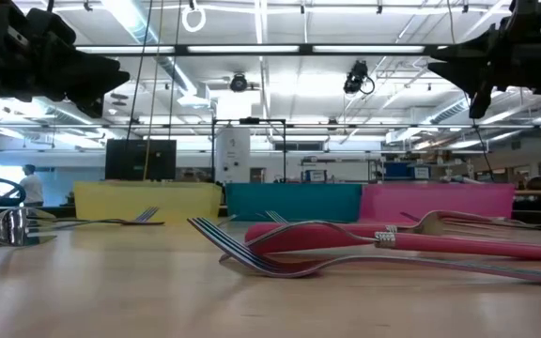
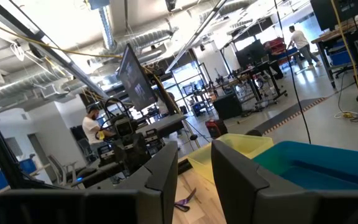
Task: Sort silverware by color (type)
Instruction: Put the iridescent fork into the yellow bin
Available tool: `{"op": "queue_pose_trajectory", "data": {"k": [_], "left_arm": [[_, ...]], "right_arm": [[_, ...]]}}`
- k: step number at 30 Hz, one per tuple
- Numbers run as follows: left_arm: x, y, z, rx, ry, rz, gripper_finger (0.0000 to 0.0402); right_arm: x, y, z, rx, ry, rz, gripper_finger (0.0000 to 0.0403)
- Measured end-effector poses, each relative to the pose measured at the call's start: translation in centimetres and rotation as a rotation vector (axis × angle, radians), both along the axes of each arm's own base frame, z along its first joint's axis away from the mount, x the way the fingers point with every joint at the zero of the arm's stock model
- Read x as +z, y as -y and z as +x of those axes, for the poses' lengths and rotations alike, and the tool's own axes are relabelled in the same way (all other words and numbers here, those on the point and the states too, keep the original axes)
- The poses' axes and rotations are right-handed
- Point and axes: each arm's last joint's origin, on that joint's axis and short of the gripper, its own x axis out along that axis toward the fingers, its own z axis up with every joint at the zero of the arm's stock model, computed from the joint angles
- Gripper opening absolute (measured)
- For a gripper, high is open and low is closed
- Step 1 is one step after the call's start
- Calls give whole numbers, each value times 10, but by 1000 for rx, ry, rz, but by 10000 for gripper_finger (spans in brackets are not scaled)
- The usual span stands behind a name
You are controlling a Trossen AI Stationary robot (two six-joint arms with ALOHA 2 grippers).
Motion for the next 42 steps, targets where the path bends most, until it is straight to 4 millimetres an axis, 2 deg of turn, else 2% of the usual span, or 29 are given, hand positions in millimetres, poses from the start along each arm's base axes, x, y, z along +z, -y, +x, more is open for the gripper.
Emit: {"op": "queue_pose_trajectory", "data": {"k": [5,13,30,42], "left_arm": [[1,0,0,-1,6,-16,119],[-2,-3,0,91,-7,-179,119],[-2,-3,0,98,-11,-91,119],[-2,-4,0,123,-6,-150,119]], "right_arm": [[0,0,0,0,0,0,106],[0,0,0,0,0,0,106],[0,0,0,0,0,0,106],[0,0,0,-12,-5,-23,106]]}}
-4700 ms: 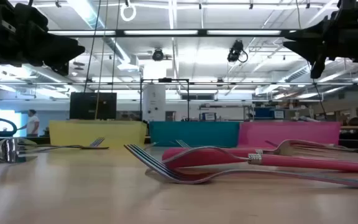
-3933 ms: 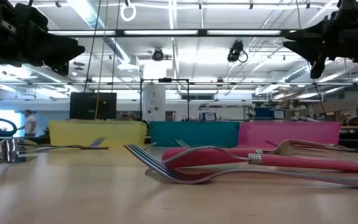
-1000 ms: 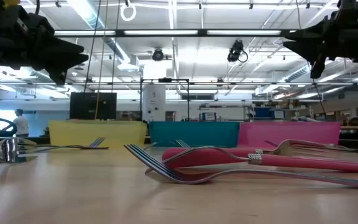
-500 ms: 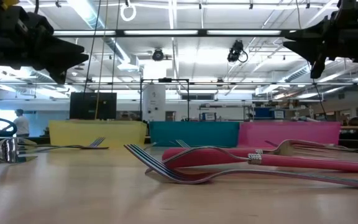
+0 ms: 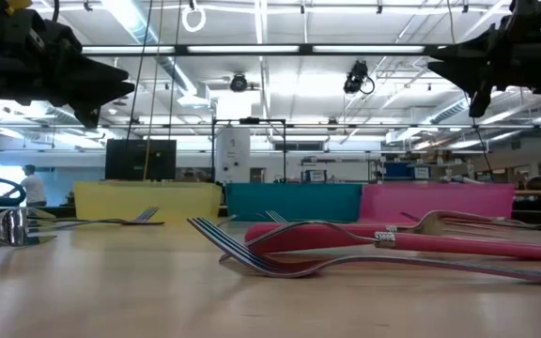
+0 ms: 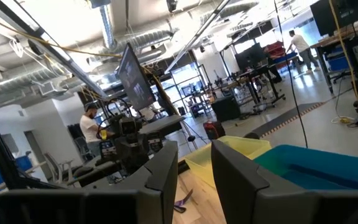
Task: Sort silverware by color (type)
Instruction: Put the iridescent fork into the yellow bin
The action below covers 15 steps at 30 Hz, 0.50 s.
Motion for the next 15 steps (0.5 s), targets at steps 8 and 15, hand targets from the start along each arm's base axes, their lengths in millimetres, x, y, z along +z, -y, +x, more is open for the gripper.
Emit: {"op": "queue_pose_trajectory", "data": {"k": [8,15], "left_arm": [[1,0,0,8,7,-6,119],[0,0,0,1,4,2,119]], "right_arm": [[1,0,0,12,24,49,106],[2,0,-1,1,45,54,106]]}}
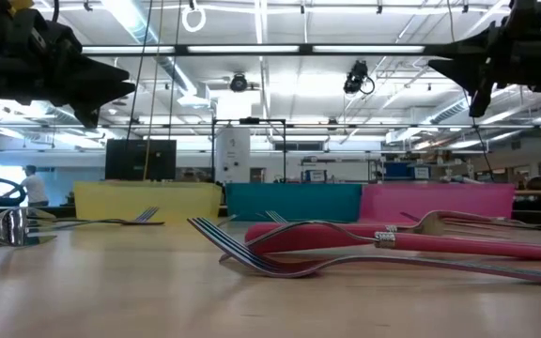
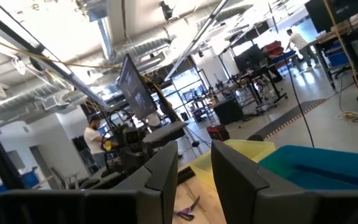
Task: Sort silverware by color (type)
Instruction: Put the iridescent fork into the yellow bin
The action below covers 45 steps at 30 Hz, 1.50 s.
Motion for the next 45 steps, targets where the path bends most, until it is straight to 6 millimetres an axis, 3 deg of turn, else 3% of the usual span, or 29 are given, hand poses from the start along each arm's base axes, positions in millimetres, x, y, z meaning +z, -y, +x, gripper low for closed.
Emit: {"op": "queue_pose_trajectory", "data": {"k": [5,22,33,45], "left_arm": [[0,0,0,23,-10,84,119],[0,-1,0,44,-6,29,119],[6,-1,-1,55,48,79,119],[1,-4,1,122,-16,124,130]], "right_arm": [[0,0,0,-26,-16,-46,106],[0,3,-1,-127,-27,-42,106],[0,3,-1,-130,-28,-40,106],[-4,2,1,-94,-100,-118,119]]}}
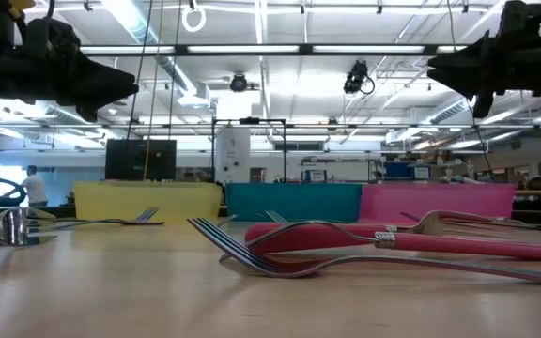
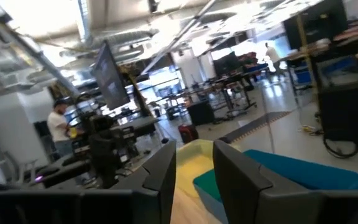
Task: Sort silverware by color (type)
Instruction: Put the iridescent fork into the yellow bin
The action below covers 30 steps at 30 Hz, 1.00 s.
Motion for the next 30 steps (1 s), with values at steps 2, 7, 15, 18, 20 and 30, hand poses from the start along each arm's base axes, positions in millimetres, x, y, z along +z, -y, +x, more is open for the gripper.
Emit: {"op": "queue_pose_trajectory", "data": {"k": [2,7,15,18,20,30], "left_arm": [[-1,0,1,0,-10,-3,142],[-2,-1,2,1,-28,-8,171],[3,-1,2,1,22,6,181],[6,-1,1,16,60,6,181],[7,-2,1,58,81,-36,181],[2,-6,4,147,82,-209,181]], "right_arm": [[0,-1,0,34,-8,-24,129],[-2,-4,2,126,-51,-101,161],[-13,-5,5,167,-175,-97,209],[-17,-5,5,170,-214,-86,226],[-16,-5,5,169,-205,-89,235],[0,-5,3,154,-39,-121,242]]}}
